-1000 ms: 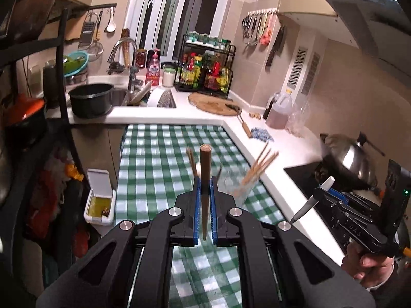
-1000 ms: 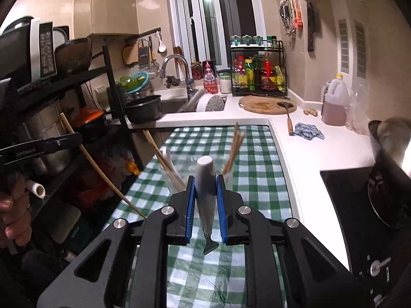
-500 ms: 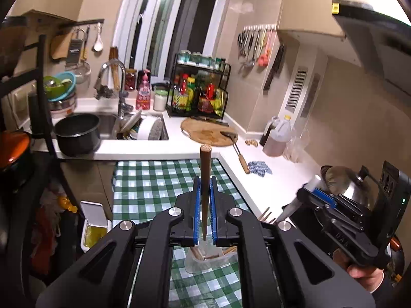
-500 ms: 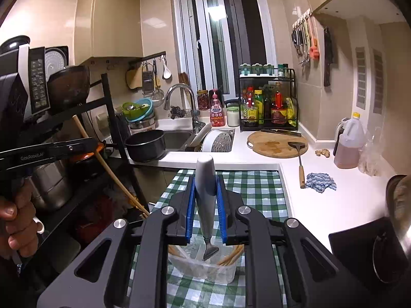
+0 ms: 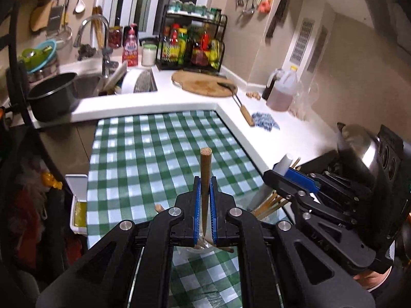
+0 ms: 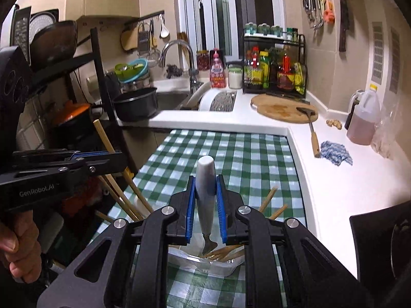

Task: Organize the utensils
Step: 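Open both tools to drop the fork and chopstick into the container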

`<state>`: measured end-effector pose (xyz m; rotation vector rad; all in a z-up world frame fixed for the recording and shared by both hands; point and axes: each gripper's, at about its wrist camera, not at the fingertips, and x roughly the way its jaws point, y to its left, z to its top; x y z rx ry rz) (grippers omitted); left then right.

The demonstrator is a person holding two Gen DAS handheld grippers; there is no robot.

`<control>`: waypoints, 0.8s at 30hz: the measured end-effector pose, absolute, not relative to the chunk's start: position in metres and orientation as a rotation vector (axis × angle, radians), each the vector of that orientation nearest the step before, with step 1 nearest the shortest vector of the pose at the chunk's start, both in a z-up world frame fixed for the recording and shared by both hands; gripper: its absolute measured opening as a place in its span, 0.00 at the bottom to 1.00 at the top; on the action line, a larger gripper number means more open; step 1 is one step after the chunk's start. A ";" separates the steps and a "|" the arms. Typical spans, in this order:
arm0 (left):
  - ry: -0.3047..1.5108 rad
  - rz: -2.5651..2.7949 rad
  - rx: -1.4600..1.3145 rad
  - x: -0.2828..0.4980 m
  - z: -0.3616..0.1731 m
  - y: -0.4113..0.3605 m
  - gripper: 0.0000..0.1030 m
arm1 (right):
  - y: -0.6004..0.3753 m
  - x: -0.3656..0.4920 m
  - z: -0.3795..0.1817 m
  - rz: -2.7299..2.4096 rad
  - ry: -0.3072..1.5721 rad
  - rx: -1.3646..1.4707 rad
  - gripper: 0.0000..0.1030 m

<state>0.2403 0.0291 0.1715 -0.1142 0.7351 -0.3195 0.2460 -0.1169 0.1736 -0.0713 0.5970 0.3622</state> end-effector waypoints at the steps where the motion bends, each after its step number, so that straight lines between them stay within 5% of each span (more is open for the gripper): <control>1: 0.742 -0.327 -0.107 0.241 0.167 0.026 0.06 | -0.116 0.246 0.171 0.365 0.603 -0.078 0.16; 3: 0.754 -0.332 -0.091 0.241 0.163 0.022 0.07 | -0.114 0.246 0.165 0.367 0.618 -0.097 0.16; 6: 0.733 -0.316 -0.096 0.238 0.168 0.026 0.22 | -0.116 0.245 0.169 0.341 0.613 -0.100 0.23; 17: 0.586 -0.271 -0.123 0.186 0.222 0.038 0.23 | -0.136 0.197 0.221 0.295 0.503 -0.104 0.31; 20: 0.543 -0.232 -0.125 0.159 0.226 0.040 0.25 | -0.142 0.169 0.230 0.288 0.466 -0.108 0.37; 24: 0.494 -0.194 -0.131 0.123 0.218 0.043 0.36 | -0.153 0.130 0.229 0.255 0.426 -0.087 0.59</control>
